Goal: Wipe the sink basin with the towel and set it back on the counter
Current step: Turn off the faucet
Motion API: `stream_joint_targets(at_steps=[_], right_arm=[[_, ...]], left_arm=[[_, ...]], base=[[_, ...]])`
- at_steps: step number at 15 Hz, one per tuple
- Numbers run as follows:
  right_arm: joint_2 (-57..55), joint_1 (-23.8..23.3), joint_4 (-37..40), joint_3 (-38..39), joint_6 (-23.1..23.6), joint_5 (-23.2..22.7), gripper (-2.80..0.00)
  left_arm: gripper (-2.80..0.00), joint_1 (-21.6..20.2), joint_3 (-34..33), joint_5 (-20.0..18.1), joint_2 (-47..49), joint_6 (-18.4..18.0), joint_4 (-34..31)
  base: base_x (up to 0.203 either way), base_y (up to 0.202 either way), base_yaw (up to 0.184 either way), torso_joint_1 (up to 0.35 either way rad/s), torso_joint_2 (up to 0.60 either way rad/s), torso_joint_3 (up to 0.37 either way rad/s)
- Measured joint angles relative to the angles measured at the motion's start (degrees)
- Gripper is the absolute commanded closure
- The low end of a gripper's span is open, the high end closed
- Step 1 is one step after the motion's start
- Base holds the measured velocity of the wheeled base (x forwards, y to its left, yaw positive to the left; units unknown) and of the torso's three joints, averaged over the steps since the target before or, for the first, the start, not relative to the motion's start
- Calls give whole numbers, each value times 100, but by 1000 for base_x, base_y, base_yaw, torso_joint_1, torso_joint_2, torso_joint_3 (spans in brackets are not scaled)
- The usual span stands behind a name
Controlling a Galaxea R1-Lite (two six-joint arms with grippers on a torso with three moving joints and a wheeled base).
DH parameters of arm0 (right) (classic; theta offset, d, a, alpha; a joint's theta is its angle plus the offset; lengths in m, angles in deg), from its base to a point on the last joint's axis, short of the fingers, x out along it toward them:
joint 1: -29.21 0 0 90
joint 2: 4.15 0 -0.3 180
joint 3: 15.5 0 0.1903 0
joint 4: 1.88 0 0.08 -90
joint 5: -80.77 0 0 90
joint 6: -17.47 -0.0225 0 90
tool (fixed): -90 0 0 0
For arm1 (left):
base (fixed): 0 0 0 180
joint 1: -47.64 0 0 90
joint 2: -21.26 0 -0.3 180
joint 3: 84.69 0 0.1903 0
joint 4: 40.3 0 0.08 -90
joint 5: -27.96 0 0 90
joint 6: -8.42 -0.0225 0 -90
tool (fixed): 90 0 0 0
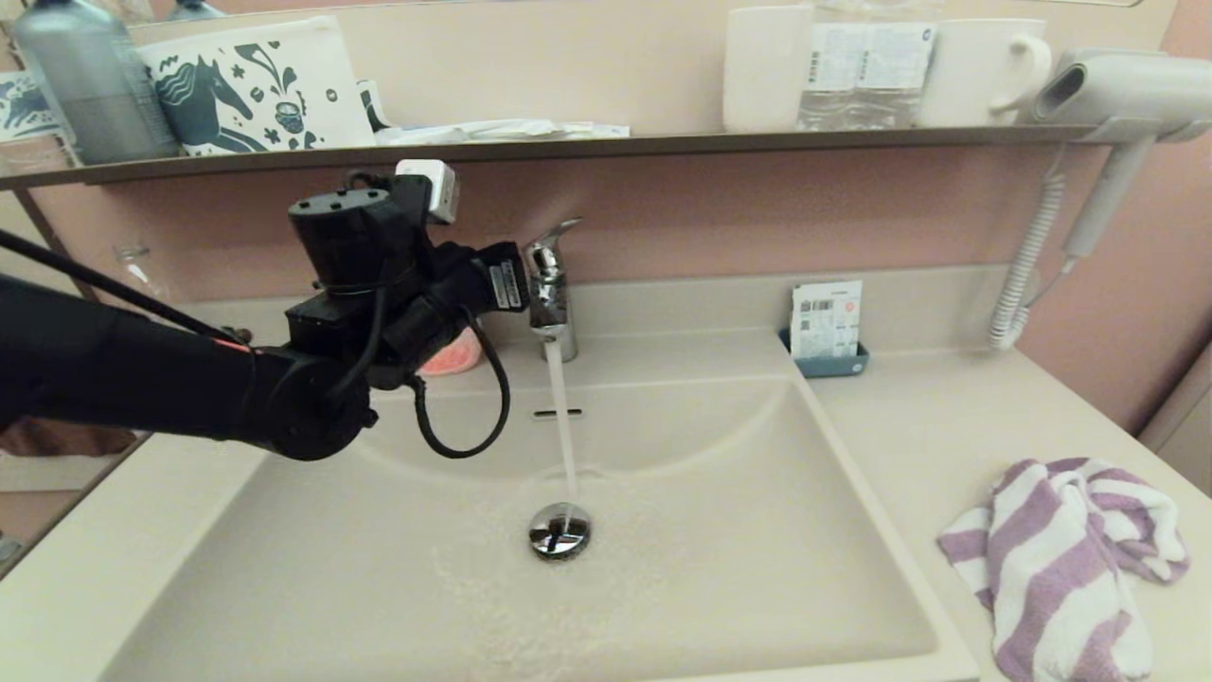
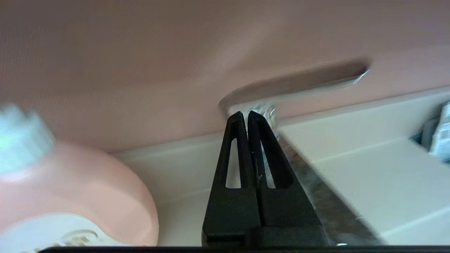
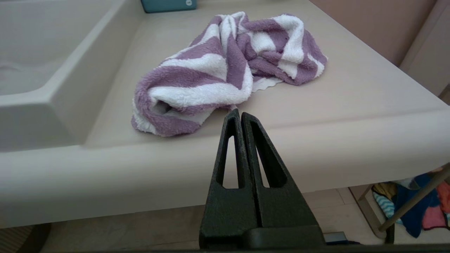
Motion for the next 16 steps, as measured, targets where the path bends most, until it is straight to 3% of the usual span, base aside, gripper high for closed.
stream_joint_targets(at_steps=[8,16], right_arm=[[0,0,0,0,0,0,0],[0,0,0,0,-1,0,0]], left_arm=[[0,138,964,-20,-72,2,-688],[0,422,1434,-36,410,11,-703]], base=[[0,0,0,0,0,0],[0,0,0,0,0,0]])
